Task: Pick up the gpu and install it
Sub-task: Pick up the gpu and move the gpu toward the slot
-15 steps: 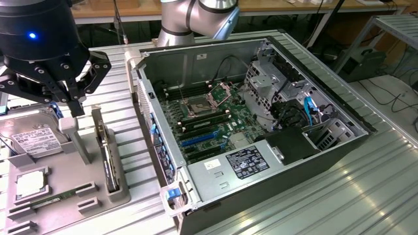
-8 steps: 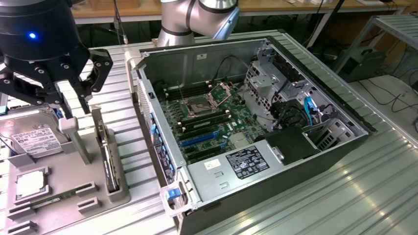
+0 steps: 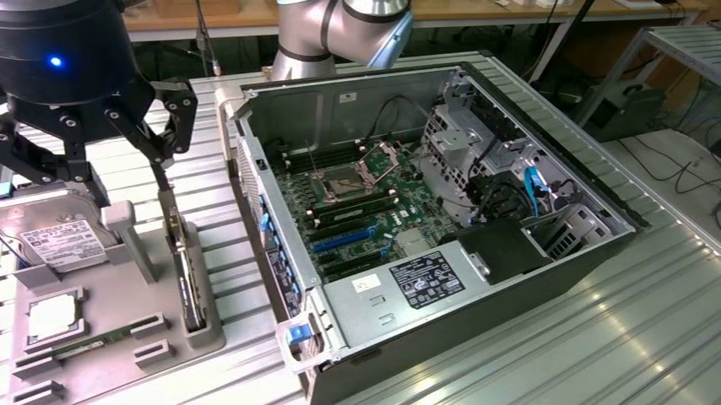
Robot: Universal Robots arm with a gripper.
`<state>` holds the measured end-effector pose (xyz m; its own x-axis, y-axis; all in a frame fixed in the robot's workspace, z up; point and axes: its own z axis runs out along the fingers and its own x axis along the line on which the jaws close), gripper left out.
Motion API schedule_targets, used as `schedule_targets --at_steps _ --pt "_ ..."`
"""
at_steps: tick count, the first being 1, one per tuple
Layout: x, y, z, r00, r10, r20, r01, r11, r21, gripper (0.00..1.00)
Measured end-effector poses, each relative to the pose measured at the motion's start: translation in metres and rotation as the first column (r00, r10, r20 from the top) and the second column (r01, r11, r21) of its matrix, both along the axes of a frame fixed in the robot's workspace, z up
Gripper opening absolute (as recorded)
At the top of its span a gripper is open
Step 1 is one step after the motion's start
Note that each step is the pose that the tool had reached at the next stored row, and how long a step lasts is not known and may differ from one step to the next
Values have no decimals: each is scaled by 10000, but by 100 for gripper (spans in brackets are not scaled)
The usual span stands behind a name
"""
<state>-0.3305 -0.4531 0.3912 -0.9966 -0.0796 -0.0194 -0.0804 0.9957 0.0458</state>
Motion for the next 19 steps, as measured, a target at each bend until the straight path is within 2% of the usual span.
schedule_targets --at_steps 19 --pt "-1 3 -138 10000 -85 -7 85 10000 1 54"
